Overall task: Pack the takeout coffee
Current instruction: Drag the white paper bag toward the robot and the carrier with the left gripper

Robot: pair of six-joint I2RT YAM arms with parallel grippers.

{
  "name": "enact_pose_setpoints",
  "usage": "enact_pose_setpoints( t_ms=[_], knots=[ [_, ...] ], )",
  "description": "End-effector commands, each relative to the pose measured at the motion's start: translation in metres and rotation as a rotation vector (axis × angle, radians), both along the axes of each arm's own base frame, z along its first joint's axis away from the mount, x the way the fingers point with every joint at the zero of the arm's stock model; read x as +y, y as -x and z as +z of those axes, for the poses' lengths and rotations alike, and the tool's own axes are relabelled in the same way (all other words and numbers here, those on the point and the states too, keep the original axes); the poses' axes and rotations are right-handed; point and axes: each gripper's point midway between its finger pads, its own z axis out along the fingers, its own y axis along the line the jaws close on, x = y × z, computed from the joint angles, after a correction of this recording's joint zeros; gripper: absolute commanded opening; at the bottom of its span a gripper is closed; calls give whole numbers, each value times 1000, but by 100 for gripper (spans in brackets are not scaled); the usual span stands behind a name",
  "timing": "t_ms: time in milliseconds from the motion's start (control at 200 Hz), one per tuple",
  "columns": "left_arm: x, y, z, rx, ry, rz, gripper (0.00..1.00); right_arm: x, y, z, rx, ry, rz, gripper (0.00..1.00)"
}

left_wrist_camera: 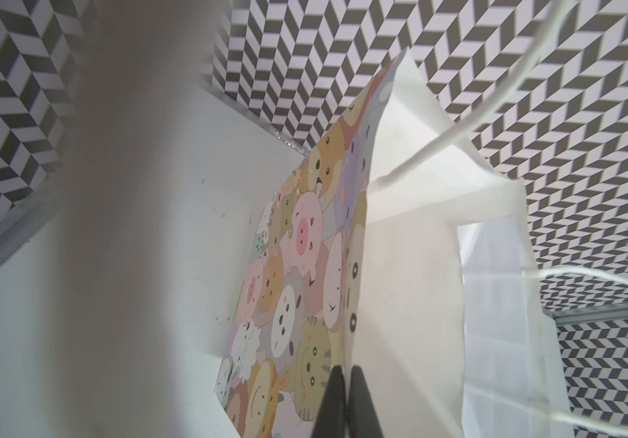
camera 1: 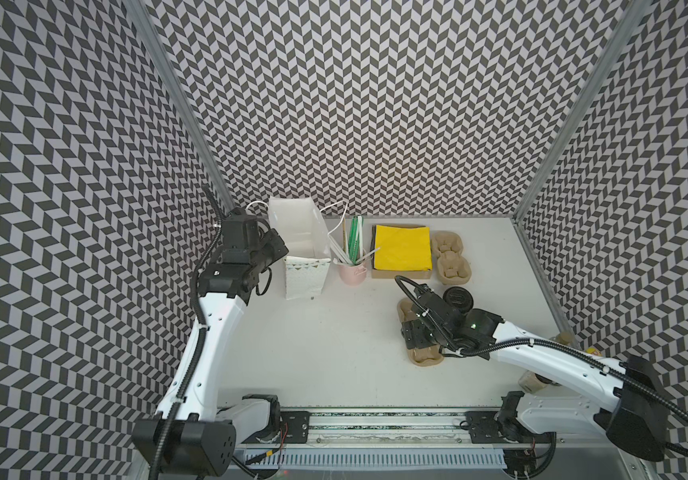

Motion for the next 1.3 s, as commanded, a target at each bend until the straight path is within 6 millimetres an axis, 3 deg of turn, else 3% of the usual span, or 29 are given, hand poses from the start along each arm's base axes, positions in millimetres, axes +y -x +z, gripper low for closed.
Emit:
enact_pose_setpoints(
  t_ms=[0,240,421,571,651,851,981,1096,1167,1297],
  knots=[
    [5,29,38,-76,-17,20,0,5,-4,11,-27,-18,-1,90],
    [5,93,62,-152,-8,8,0,0,-5,26,-58,-12,-2,90],
    [-33,128,46,-130,108,-150,0,1,-6,34,-63,-15,2,90],
    [-35,160,57,-153,137,-169,0,0,-8,44,-76,-4,-1,90],
    [-38,174,53,-136,151,-198,0,-2,-10,51,-88,-2,-8,90],
    [-57,190,13,-20,202,-302,0,-3,-14,57,-109,-6,-32,90],
    [-47,198,39,-52,162,-286,0,-2,-14,54,-102,-9,-30,90],
    [-56,202,51,-29,163,-339,0,-2,-14,52,-95,1,-37,90],
    [-62,201,38,17,162,-363,0,-4,-15,50,-93,15,-40,90],
    [-82,201,-9,136,208,-427,0,-10,-16,46,-102,45,-57,90]
  ],
)
